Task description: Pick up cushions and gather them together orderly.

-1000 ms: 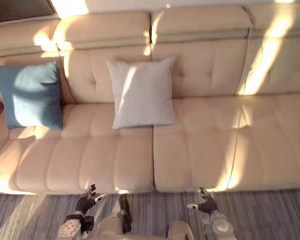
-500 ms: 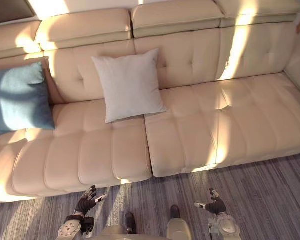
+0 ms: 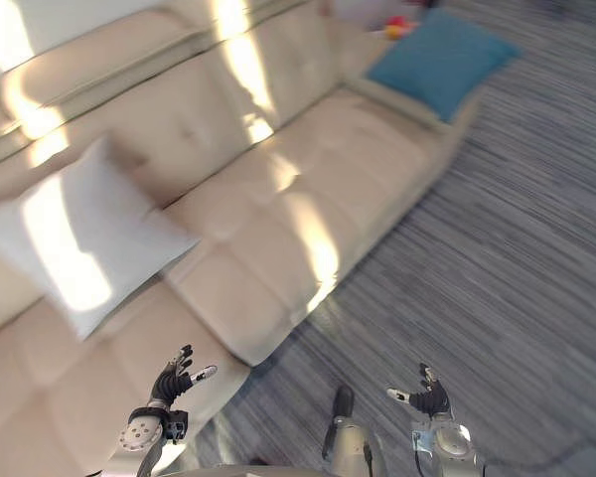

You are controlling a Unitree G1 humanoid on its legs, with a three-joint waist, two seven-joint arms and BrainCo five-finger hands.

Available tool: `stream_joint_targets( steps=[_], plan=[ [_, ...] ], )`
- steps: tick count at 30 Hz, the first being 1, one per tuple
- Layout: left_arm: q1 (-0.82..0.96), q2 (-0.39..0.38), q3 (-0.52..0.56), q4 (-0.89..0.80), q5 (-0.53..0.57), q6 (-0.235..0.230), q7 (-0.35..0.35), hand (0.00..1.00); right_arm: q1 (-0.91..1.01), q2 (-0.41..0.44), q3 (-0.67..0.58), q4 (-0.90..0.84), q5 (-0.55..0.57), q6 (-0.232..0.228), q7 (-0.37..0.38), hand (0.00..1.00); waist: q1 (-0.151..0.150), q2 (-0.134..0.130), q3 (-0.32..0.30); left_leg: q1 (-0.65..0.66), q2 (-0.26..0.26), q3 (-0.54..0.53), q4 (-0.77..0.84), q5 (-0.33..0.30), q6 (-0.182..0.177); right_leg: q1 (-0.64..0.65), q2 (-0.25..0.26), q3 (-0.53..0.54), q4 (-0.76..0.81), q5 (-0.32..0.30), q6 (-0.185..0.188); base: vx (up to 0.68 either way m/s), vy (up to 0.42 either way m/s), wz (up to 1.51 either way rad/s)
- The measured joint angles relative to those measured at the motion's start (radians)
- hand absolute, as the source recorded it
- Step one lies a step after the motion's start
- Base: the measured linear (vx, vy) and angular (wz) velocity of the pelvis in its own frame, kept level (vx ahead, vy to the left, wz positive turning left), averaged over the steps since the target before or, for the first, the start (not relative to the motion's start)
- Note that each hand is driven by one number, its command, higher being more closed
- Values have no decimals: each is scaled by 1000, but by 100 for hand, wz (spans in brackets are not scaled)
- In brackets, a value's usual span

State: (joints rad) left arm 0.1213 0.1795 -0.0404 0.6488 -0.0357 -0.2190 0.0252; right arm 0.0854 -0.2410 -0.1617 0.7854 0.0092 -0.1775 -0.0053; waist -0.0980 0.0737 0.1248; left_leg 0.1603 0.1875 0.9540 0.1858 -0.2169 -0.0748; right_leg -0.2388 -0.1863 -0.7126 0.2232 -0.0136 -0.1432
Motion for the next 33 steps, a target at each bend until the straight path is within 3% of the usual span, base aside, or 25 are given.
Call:
stream_joint_targets(
  steps=[1, 4, 5, 6, 7, 8, 9, 11, 14, 16, 17, 18, 19, 20, 21, 23, 24, 25, 26, 27, 29, 30, 31, 32, 33],
  plan=[
    [-28, 1, -8, 0, -1, 8, 0, 0, 0, -2, -8, 2, 1, 1, -10, 0, 1, 10, 0, 22, 11, 28, 12, -15, -29, -27, 20, 33, 34, -13, 39, 161, -182, -189],
    [-89, -6, -30, 3, -1, 16, -1, 0, 11, -4, -20, 1, 3, 4, -15, 0, -2, 16, -1, 23, 97, 26, 211, -22, -44, -56, 70, 146, 77, -59, 47, 206, -182, -159],
    [-111, -24, -39, 2, -2, 15, -1, 0, 13, -10, -21, 2, 3, 4, -16, 0, 0, 28, 2, 3, 178, -28, 403, 13, -32, -42, 107, 203, 80, -79, 47, 321, -151, -160],
    [-114, -43, -49, 1, -2, 12, -2, 0, 6, -11, -15, 2, 3, 6, -19, 0, 2, 37, 8, -42, 232, -132, 580, 63, 24, -24, 143, 269, 80, -100, 34, 313, -112, -173],
    [-110, -53, -55, 0, -5, 9, -1, 0, -6, -10, -8, 4, 4, 7, -23, 0, 6, 37, 10, -89, 227, -215, 661, 46, 34, -21, 159, 309, 83, -106, 30, 317, -38, -180],
    [-104, -59, -67, 0, -13, 10, -1, 0, -35, -8, 10, 15, 9, 8, -41, 0, 13, 40, 19, -187, 168, -387, 763, 10, -3, -6, 174, 377, 83, -111, 24, 227, 36, -193],
    [-88, -63, -70, -1, -14, 10, 0, 0, -56, -2, 25, 34, 21, 9, -52, 0, 40, 25, 30, -261, 93, -517, 800, -8, -21, 18, 186, 455, 77, -115, 23, 239, 57, -191],
    [-55, -63, -69, -20, -28, 11, 5, 0, -58, 7, 50, 42, 23, 10, -59, 0, 80, 13, 49, -353, 24, -622, 777, -19, -2, 85, 187, 527, 51, -127, 40, 286, 114, -159],
    [-5, -64, -69, -63, -35, 12, 20, 0, -58, 5, 62, 57, 28, 11, -61, 0, 112, 26, 56, -493, -37, -723, 602, -19, -1, 149, 181, 595, 7, -145, 64, 302, 165, -86],
    [6, -65, -48, -82, -35, 12, 28, 0, -66, 7, 58, 58, 28, 10, -63, 0, 144, 34, 53, -527, -74, -726, 226, 28, -46, 204, 180, 610, -61, -152, 77, 382, 247, -51],
    [9, -67, -35, -82, -35, 12, 29, 0, -71, 8, 58, 59, 28, 10, -65, 0, 150, 37, 50, -526, -76, -718, 114, 60, -38, 227, 186, 607, -78, -160, 94, 453, 239, -40],
    [9, -67, -27, -79, -33, 16, 34, 0, -75, 11, 59, 61, 29, 10, -71, 0, 165, 36, 47, -516, -76, -713, 96, 141, 24, 246, 186, 618, -78, -178, 120, 519, 245, -30],
    [16, -65, -19, -80, -33, 17, 42, 0, -77, 20, 60, 63, 29, 10, -79, 0, 171, 3, 27, -524, -105, -706, 129, 149, 71, 252, 162, 634, -62, -218, 142, 557, 250, -18],
    [20, -66, -15, -80, -33, 17, 42, 0, -76, 24, 60, 64, 29, 9, -79, 0, 169, -17, 16, -530, -117, -706, 149, 134, 93, 248, 144, 633, -33, -245, 160, 608, 216, 7],
    [19, -72, -13, -68, -33, 19, 42, 0, -68, 28, 51, 67, 29, 8, -80, 0, 167, -42, 10, -527, -143, -703, 183, 96, 142, 207, 111, 632, 111, -287, 235, 621, 203, 30],
    [16, -80, -23, -60, -33, 20, 42, 0, -78, 36, 40, 88, 29, 8, -80, 0, 164, -51, 12, -473, -170, -705, 214, 28, 155, 117, 66, 654, 418, -257, 400, 618, 199, 26],
    [16, -71, -34, -60, -33, 21, 42, 0, -77, 46, 41, 110, 28, 9, -77, 0, 165, -54, 15, -403, -186, -714, 211, -11, 174, 57, 35, 645, 621, -205, 413, 627, 165, 11],
    [20, -67, -37, -59, -33, 24, 43, 0, -75, 49, 41, 118, 27, 9, -76, 0, 164, -54, 16, -361, -196, -720, 203, -26, 178, 40, 8, 613, 705, -212, 397, 770, 151, 17],
    [30, -63, -38, -59, -33, 26, 44, 0, -73, 50, 41, 131, 27, 10, -74, 0, 160, -50, 16, -275, -208, -727, 175, -44, 185, 13, -41, 534, 786, -244, 332, 750, 98, 16],
    [35, -59, -41, -59, -33, 26, 45, 0, -80, 48, 41, 131, 24, 9, -74, 0, 159, -40, 15, -209, -212, -733, 142, -45, 184, -23, -69, 462, 772, -273, 269, 620, 58, 12],
    [22, -53, -38, -56, -34, 27, 45, 0, -108, 41, 42, 132, 20, 9, -64, 0, 141, -20, 22, -134, -207, -756, 85, -49, 176, -105, -66, 392, 652, -305, 211, 598, 23, 27],
    [0, -55, -36, -46, -34, 28, 45, 0, -120, 25, 42, 132, 20, 8, -56, 0, 130, 8, 37, -89, -189, -779, 53, -50, 172, -151, -31, 392, 513, -299, 204, 608, -8, 47],
    [-12, -58, -36, -41, -34, 27, 45, 0, -121, 15, 41, 131, 19, 9, -56, 0, 122, 18, 43, -69, -179, -793, 41, -52, 163, -175, -11, 408, 441, -285, 199, 484, -34, 60],
    [-25, -60, -36, -29, -33, 28, 46, 0, -119, 5, 41, 130, 20, 9, -56, 0, 107, 31, 50, -38, -164, -820, 31, -56, 132, -205, 21, 461, 324, -231, 207, 629, -117, 75],
    [-37, -58, -33, -19, -32, 28, 49, 0, -108, -1, 40, 129, 20, 11, -56, 0, 94, 26, 51, 5, -153, -839, 27, -68, 86, -215, 54, 539, 144, -120, 222, 809, -195, 90]
  ],
)
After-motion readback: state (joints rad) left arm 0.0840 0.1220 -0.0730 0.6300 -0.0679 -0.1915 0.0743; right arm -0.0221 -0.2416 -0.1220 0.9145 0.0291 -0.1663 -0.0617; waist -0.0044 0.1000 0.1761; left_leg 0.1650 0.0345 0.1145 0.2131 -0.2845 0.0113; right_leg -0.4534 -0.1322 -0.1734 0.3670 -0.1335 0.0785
